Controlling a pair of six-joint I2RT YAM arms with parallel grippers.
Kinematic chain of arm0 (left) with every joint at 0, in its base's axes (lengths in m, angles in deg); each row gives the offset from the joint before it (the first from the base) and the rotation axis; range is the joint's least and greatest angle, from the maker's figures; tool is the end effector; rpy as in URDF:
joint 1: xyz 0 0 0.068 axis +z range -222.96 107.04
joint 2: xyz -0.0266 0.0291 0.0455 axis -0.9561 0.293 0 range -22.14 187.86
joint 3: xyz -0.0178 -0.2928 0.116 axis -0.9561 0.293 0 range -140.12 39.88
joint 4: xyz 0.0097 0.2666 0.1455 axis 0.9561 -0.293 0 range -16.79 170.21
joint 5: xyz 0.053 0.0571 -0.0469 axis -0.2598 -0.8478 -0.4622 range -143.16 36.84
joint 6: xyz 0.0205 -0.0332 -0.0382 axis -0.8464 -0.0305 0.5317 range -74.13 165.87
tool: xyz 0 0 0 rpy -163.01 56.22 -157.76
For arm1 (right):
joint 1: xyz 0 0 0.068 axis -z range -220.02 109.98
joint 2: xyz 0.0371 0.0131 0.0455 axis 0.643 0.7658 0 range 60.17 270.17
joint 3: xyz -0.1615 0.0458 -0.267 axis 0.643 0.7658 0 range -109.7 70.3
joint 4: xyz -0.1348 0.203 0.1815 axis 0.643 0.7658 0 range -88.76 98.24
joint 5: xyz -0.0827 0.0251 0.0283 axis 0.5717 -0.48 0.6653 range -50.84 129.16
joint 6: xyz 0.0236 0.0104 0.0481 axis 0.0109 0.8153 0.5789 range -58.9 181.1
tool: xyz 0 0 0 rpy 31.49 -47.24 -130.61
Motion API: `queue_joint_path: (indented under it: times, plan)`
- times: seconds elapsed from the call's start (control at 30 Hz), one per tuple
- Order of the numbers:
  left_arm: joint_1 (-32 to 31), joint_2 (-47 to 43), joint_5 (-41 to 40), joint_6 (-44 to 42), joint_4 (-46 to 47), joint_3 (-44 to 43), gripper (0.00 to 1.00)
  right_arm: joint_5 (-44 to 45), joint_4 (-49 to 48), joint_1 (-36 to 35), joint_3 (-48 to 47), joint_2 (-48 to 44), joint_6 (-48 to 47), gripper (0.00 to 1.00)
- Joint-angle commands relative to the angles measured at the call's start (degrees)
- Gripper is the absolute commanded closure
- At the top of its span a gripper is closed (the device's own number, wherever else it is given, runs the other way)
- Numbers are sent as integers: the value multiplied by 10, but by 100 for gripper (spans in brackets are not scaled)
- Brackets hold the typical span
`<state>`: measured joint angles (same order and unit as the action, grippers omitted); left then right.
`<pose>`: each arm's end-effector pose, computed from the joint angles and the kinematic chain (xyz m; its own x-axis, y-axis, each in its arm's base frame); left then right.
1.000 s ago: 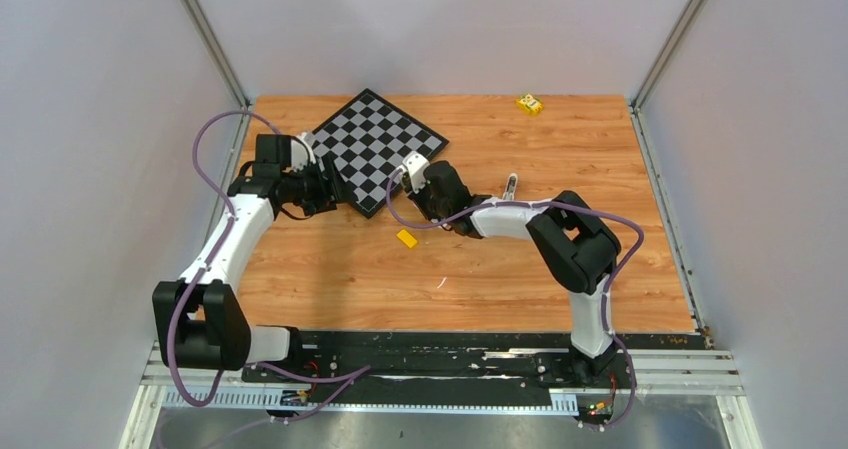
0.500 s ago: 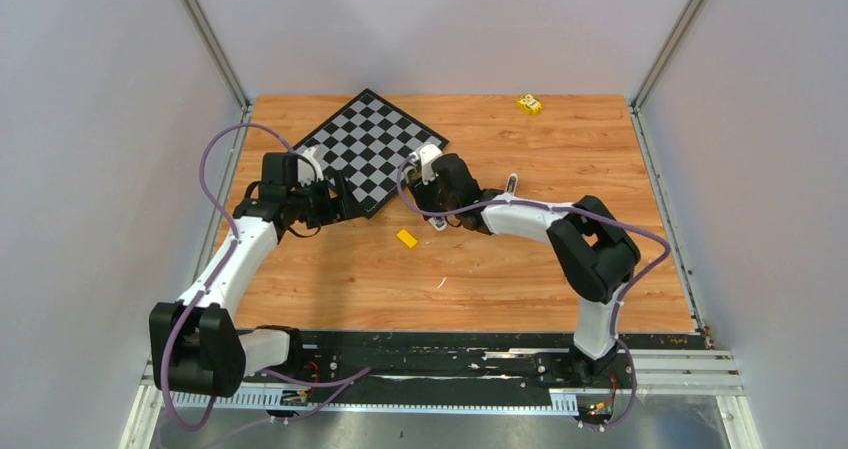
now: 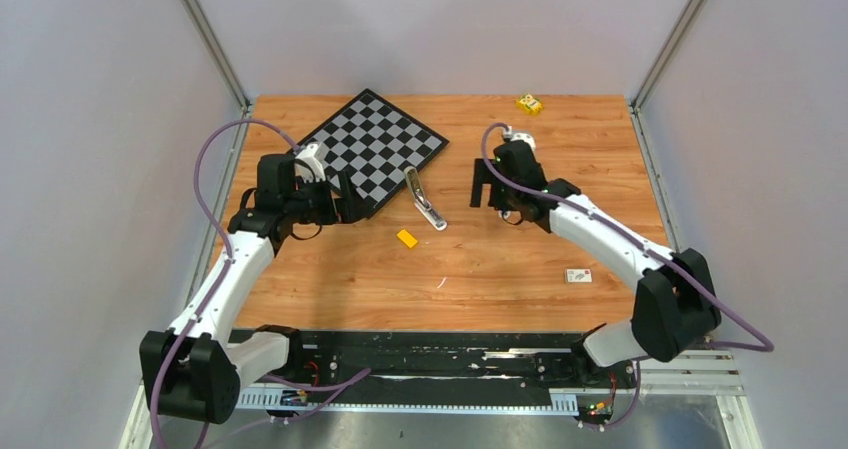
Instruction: Load the staples into the stapler
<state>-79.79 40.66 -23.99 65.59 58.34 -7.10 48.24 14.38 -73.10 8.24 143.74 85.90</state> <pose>0.2545 -0.0484 0.3013 -0.7357 -0.2087 -0.6443 0.2534 0.7974 -0.5476 0.3113 0.1959 0.3063 -0.6129 0.0950 -0.7844 -0.1907 0.9456 0.2636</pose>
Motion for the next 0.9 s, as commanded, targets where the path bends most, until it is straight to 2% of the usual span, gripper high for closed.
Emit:
queue_joint_path:
  times: [0.0,0.13,0.3,0.47,0.63,0.87]
  plan:
    - [-3,-21,14,-18,8,16,0,65,147,50,47,-60,121,0]
    - [-3,-21,27,-15,15,17,0,100,153,114,102,-107,169,1]
    - [-2,-22,22,-28,-4,11,0,76,158,211,158,-140,188,1]
    - [-3,-34,22,-28,-1,16,0,111,157,277,191,-150,188,2]
    - [-2,-33,23,-28,0,17,0,75,142,348,223,-125,190,2]
    - [-2,-27,24,-28,1,16,0,68,124,364,248,-112,172,1]
